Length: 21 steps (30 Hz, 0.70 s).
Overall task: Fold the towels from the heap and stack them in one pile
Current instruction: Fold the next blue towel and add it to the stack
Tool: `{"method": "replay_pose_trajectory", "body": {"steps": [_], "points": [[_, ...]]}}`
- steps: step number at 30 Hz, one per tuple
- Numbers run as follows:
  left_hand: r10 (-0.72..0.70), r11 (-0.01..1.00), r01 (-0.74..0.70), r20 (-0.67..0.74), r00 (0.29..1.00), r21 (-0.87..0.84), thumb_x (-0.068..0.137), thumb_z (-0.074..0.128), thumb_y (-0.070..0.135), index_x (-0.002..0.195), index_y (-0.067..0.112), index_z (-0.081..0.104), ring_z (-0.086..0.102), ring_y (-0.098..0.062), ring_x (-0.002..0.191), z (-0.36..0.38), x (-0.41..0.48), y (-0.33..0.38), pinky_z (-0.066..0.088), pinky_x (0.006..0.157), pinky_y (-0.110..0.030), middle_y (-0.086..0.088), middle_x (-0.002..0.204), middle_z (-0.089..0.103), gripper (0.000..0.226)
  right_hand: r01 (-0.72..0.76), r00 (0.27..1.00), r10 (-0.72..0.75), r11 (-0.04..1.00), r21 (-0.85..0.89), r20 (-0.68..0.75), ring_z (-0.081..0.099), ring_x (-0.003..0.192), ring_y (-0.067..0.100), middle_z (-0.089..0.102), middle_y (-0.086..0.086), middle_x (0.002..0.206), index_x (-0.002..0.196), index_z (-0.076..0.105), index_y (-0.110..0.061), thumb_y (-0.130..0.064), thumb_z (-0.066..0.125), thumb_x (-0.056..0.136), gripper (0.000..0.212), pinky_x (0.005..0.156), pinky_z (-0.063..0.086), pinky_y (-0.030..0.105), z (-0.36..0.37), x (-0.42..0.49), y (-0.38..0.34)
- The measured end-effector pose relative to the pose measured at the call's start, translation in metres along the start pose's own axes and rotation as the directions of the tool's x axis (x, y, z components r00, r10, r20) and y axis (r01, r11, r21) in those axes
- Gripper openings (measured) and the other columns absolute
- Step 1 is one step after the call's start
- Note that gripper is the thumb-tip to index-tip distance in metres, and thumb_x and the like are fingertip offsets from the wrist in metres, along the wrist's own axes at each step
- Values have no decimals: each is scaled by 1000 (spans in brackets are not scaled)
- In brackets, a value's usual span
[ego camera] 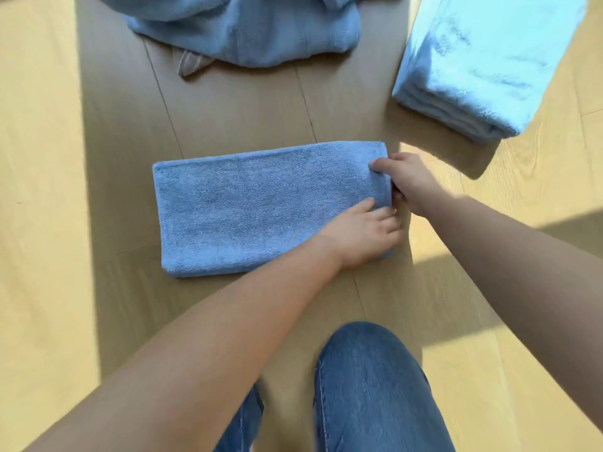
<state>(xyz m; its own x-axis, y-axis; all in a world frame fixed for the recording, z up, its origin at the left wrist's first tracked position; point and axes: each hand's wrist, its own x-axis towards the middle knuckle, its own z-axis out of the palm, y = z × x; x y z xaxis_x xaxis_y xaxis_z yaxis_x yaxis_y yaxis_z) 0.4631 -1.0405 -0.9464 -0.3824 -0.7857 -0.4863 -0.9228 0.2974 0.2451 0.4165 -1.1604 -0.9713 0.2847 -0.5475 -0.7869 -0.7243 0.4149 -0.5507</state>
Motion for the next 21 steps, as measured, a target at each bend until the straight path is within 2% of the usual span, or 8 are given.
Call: {"method": "replay_pose_trajectory", "body": {"steps": [1, 2, 4, 6, 10, 16, 18, 21], "points": [[30, 996, -37, 87, 996, 83, 86, 27, 19, 111, 26, 65, 53, -11, 120, -2, 8, 4, 41, 97, -30, 3, 118, 64, 46, -6, 998, 7, 1000, -10, 56, 39, 25, 0, 43, -12, 28, 62, 47, -15, -8, 59, 84, 26, 31, 30, 16, -1, -1, -1], [62, 986, -72, 69, 996, 152, 93, 27, 20, 128, 22, 52, 38, -16, 134, 0, 19, 7, 30, 108, -38, -3, 136, 50, 43, -8, 995, 8, 1000, 2, 96, 41, 24, 0, 45, -12, 27, 62, 48, -14, -4, 58, 84, 26, 30, 31, 14, -2, -2, -3], [-18, 986, -19, 218, 976, 168, 100, 28, 25, 143, 18, 28, 15, -27, 142, -6, 30, 13, 6, 114, -52, -7, 151, 26, 44, 1, 987, -9, 999, 52, 161, 52, 32, -1, 56, -9, 37, 67, 53, -12, 3, 58, 83, 23, 35, 41, 12, -4, -2, -2], [-70, 971, 4, 269, 961, 239, 100, 31, 23, 142, 15, 32, 17, -31, 140, -13, 31, 15, 1, 113, -57, -7, 149, 29, 43, 10, 985, -21, 998, 67, 168, 57, 38, 1, 62, -3, 51, 70, 55, -12, 6, 58, 82, 22, 44, 49, 14, -5, -1, 0], [-105, 948, 9, 286, 953, 319, 99, 33, 25, 134, 16, 47, 24, -31, 137, -20, 30, 19, 4, 115, -53, -3, 138, 48, 38, -12, 986, -3, 996, 87, 165, 60, 44, 7, 64, -1, 53, 70, 56, -10, 6, 60, 79, 19, 55, 53, 24, -4, -1, 3], [-67, 945, -38, 305, 950, 324, 96, 40, 29, 128, 19, 54, 26, -30, 136, -26, 29, 33, 2, 114, -55, 1, 131, 55, 36, -95, 981, 77, 991, 99, 176, 58, 76, 30, 59, 17, 84, 78, 54, -8, 4, 59, 81, 13, 84, 49, 48, -8, -8, 9], [-47, 959, -41, 302, 952, 281, 94, 43, 27, 121, 22, 58, 34, -27, 131, -25, 28, 38, 2, 114, -56, 4, 124, 61, 31, -105, 983, 86, 988, 112, 164, 56, 84, 30, 59, 19, 89, 81, 55, -7, 3, 57, 82, 11, 80, 49, 45, -13, -11, 11], [-21, 963, -64, 308, 951, 262, 94, 45, 23, 119, 24, 58, 39, -24, 127, -28, 24, 46, 0, 114, -56, 5, 123, 62, 29, -118, 984, 96, 982, 149, 147, 52, 64, 22, 57, 5, 63, 64, 47, -12, 3, 56, 82, 25, 58, 41, 28, -24, -17, 14]]}}
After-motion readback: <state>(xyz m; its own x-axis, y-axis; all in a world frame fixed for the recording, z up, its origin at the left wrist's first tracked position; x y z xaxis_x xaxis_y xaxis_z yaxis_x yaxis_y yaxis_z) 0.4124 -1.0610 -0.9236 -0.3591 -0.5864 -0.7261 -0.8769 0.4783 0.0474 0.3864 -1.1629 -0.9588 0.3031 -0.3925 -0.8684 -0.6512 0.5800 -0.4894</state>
